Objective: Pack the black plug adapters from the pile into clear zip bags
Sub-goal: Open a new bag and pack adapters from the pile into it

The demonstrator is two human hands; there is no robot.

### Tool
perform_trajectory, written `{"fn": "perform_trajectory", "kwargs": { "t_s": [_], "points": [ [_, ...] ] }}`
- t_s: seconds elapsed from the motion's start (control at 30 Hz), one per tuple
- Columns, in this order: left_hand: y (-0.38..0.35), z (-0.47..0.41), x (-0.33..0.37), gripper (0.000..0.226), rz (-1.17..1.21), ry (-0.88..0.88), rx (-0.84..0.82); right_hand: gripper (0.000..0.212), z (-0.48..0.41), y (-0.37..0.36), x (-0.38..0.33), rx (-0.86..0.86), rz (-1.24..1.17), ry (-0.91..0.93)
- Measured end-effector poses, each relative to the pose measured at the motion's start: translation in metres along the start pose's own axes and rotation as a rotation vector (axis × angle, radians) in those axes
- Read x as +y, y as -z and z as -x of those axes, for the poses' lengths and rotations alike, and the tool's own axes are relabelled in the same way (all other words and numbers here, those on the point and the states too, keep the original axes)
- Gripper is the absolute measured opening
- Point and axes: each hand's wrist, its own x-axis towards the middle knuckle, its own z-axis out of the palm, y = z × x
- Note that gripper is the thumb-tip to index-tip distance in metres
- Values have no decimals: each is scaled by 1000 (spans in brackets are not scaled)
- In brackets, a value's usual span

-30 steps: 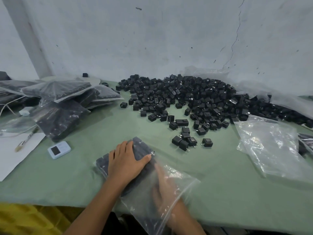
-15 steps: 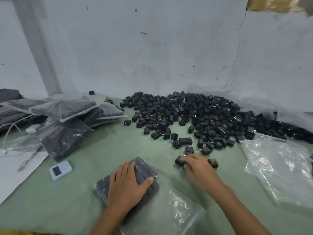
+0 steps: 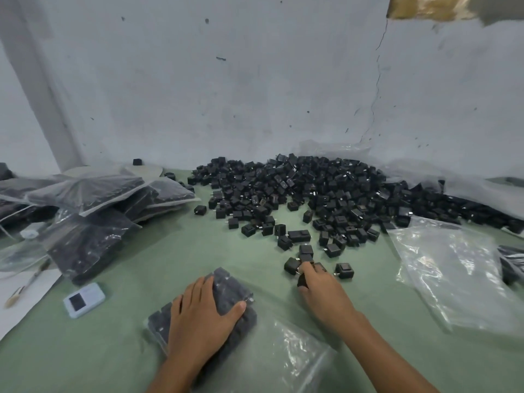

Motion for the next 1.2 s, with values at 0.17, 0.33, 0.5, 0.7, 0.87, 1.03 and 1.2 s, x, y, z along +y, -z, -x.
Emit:
{"fn": "perform_trajectory", "kwargs": {
  "t_s": [0.17, 0.33, 0.5, 0.7, 0.87, 1.03, 1.2],
  "points": [
    [3, 2, 1, 101, 1, -5, 12, 20, 43, 35, 11, 43, -735, -172],
    [4, 2, 2, 101, 22, -6, -1, 32, 133, 65, 33, 45, -1430, -377],
    [3, 1, 0, 100, 15, -8, -18, 45, 202, 45, 32, -409, -1423, -432],
    [6, 2, 2, 100, 33, -14, -23, 44, 187, 8, -30, -391, -1720, -515],
    [7, 3, 3, 95, 23, -25, -7, 39, 143, -18, -69, -233, -1983, -629],
    [6, 3, 2, 93, 23, -23, 5, 38, 118, -38, -93, -67, -2075, -594],
    [6, 3, 3, 94, 18, -24, 17, 9, 99, -55, -106, 106, -1367, -422]
  ]
}}
